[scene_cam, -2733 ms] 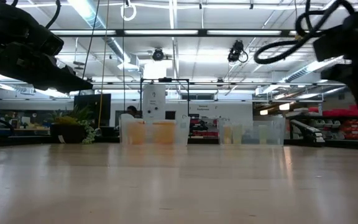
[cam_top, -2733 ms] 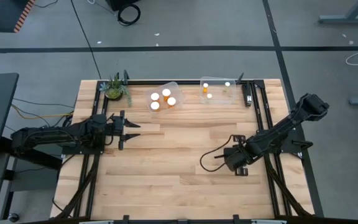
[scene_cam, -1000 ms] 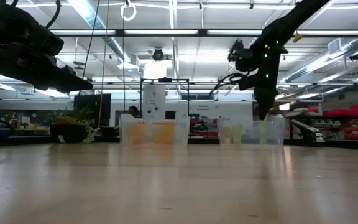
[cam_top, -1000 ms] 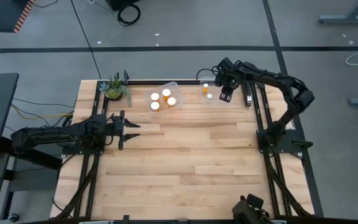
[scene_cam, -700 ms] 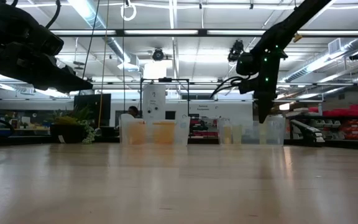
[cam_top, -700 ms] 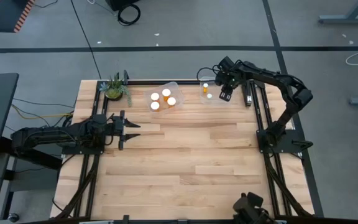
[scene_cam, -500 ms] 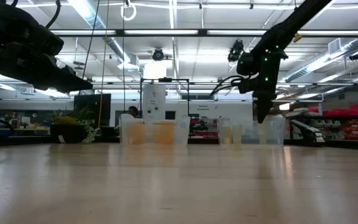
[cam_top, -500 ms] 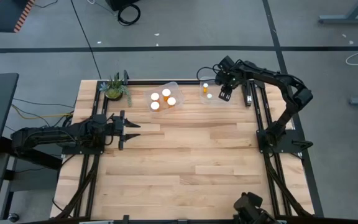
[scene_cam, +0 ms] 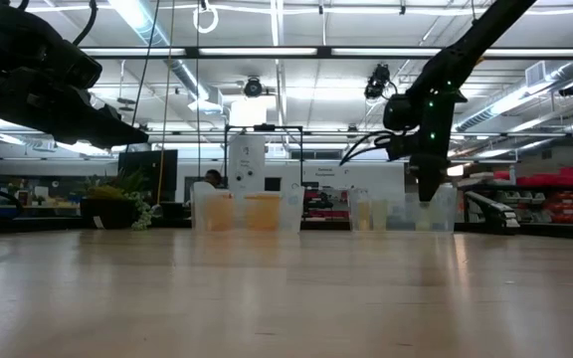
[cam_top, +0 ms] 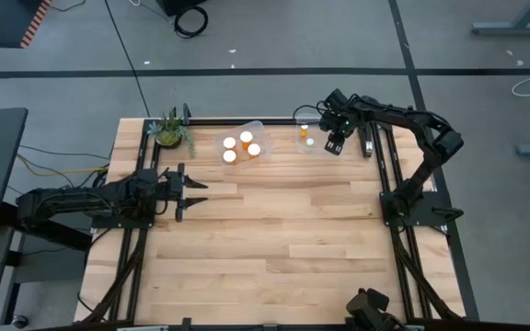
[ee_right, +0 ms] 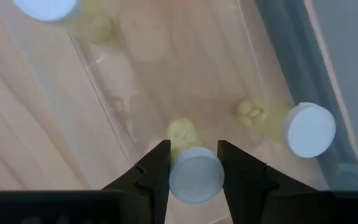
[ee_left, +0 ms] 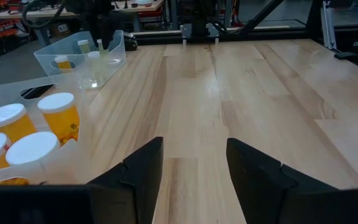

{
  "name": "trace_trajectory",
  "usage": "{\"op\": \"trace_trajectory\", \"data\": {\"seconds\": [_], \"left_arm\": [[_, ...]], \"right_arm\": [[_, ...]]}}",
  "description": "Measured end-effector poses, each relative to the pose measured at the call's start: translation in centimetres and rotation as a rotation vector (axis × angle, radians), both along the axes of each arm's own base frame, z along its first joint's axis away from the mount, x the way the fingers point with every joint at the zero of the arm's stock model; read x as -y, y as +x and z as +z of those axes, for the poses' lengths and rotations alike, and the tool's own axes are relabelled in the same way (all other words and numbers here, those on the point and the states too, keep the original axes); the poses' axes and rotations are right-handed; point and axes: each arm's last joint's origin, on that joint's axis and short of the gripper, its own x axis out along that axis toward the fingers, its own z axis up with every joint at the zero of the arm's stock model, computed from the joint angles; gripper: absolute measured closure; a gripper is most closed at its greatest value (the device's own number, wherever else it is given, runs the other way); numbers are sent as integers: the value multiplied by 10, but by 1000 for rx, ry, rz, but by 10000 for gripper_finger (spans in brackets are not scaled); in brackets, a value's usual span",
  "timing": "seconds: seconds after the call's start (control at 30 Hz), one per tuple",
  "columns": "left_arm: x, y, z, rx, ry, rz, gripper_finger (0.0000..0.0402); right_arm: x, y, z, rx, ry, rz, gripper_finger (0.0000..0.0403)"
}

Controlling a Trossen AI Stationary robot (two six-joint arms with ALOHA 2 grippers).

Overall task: Pick and place medicine bottles into bin by pill shape (circle, oval)
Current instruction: Put the yellow tablet bottle into the right transparent bin

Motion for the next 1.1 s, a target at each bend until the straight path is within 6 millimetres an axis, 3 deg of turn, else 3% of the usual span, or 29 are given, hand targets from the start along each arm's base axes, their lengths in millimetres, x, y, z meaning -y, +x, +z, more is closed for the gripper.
{"op": "trace_trajectory", "data": {"seconds": [0.4,0.7,1.1], "left_arm": [[0,0,0,1,0,0,218],[0,0,0,0,0,0,218],[0,0,0,0,0,0,214]], "right_arm": [[-1,0,-2,16,14,-4,270],[-1,0,-2,20,18,-2,233],[-2,0,-2,14,22,8,223]]}}
